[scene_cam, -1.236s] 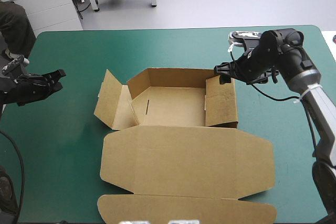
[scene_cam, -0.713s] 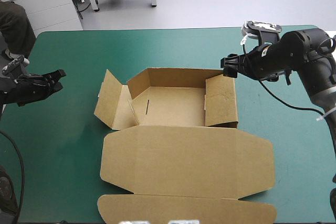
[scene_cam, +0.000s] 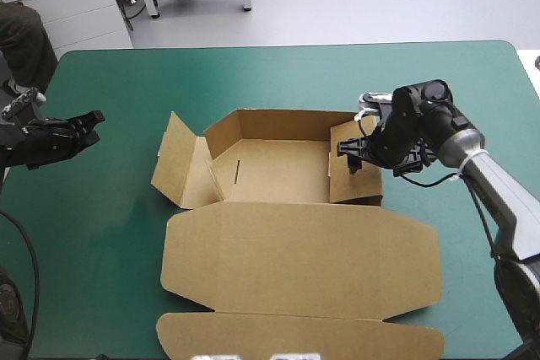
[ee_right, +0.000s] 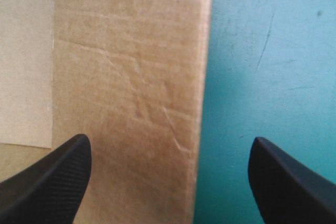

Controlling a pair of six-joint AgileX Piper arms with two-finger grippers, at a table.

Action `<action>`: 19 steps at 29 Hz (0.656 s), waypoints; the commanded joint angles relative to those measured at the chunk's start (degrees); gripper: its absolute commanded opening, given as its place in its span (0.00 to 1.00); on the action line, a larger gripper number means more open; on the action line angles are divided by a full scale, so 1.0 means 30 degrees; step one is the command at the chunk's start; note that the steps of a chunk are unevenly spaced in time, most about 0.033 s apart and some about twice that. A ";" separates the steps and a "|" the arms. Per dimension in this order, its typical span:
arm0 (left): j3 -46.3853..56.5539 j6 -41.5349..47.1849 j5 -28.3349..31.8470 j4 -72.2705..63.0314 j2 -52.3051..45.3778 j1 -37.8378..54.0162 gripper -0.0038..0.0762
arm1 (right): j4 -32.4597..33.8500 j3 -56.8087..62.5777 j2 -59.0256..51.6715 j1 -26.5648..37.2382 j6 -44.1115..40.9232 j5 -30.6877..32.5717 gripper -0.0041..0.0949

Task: Fold the box

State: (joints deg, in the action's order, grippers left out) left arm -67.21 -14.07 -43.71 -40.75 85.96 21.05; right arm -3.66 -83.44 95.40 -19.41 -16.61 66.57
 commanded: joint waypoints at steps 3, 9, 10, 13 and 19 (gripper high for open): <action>-0.0471 0.0003 0.0274 -0.0850 -0.0677 0.0054 0.05 | 0.0759 -0.0458 0.0319 -0.0167 -0.0540 -0.0987 0.80; -0.0471 0.0003 0.0104 -0.0879 -0.0677 0.0054 0.05 | 0.0380 -0.0458 0.0888 -0.0167 -0.0590 -0.1322 0.79; -0.0471 0.0003 0.0076 -0.0879 -0.0677 0.0054 0.05 | 0.0332 -0.0458 0.0973 -0.0167 -0.0585 -0.1230 0.77; -0.0471 0.0003 0.0060 -0.0921 -0.0677 0.0054 0.05 | -0.0122 -0.0494 0.1207 -0.0167 -0.0528 -0.0700 0.67; -0.0471 -0.1299 -0.0301 -0.1007 -0.0677 0.0054 0.05 | -0.0941 -0.0651 0.1397 -0.0167 0.0753 -0.0506 0.01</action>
State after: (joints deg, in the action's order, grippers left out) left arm -67.21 -15.13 -44.99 -40.75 85.96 21.05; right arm -4.78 -83.44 102.03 -19.93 -16.57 65.22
